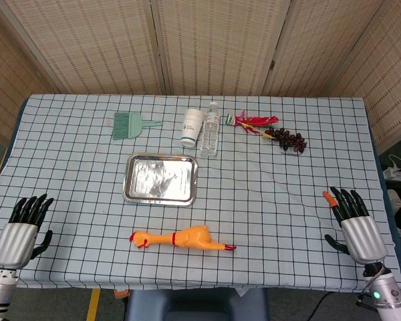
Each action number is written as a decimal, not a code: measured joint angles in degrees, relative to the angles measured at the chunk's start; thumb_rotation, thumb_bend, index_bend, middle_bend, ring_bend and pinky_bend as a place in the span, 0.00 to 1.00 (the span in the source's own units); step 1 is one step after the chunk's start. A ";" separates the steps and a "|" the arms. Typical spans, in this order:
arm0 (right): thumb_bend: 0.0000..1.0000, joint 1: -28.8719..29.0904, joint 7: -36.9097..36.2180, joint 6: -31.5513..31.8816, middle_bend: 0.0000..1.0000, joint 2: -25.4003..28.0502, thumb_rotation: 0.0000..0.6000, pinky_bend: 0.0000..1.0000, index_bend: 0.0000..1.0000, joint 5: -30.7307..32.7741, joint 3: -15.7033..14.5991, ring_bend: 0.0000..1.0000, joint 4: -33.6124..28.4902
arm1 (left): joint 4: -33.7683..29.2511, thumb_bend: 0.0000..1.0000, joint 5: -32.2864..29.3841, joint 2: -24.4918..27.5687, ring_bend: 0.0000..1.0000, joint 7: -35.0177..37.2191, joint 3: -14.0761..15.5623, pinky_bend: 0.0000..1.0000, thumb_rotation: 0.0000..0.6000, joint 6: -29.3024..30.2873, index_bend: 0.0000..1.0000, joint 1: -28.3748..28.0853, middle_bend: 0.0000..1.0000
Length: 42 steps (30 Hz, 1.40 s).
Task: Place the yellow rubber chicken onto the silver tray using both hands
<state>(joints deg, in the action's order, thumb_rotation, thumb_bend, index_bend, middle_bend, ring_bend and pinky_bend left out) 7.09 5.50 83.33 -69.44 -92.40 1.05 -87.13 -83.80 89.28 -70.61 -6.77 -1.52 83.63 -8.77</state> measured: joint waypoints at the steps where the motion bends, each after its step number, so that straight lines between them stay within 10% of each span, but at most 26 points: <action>1: 0.13 -0.07 0.46 -0.30 0.00 -0.11 1.00 0.00 0.00 0.45 0.01 0.00 -0.25 | 0.02 0.46 0.01 -0.02 0.00 -0.04 0.04 0.03 1.00 -0.11 0.00 -0.07 0.00; 16: 0.13 -0.75 4.27 2.52 0.00 -2.46 1.00 0.00 0.00 1.71 1.38 0.00 -0.47 | 7.82 0.45 7.16 -7.66 0.00 8.44 3.51 0.06 1.00 -4.93 0.00 -4.50 0.00; 42: 0.13 0.45 8.40 -1.85 0.00 -4.14 1.00 0.00 0.00 4.97 1.32 0.00 -0.36 | -2.04 0.36 -1.26 -16.47 0.00 -7.72 2.06 0.10 1.00 -28.83 0.10 -17.48 0.00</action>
<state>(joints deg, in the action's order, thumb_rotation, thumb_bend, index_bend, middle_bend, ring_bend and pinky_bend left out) 7.54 13.89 81.49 -73.58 -87.43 2.36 -87.49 -85.84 88.02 -87.08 -14.49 0.54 54.80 -26.25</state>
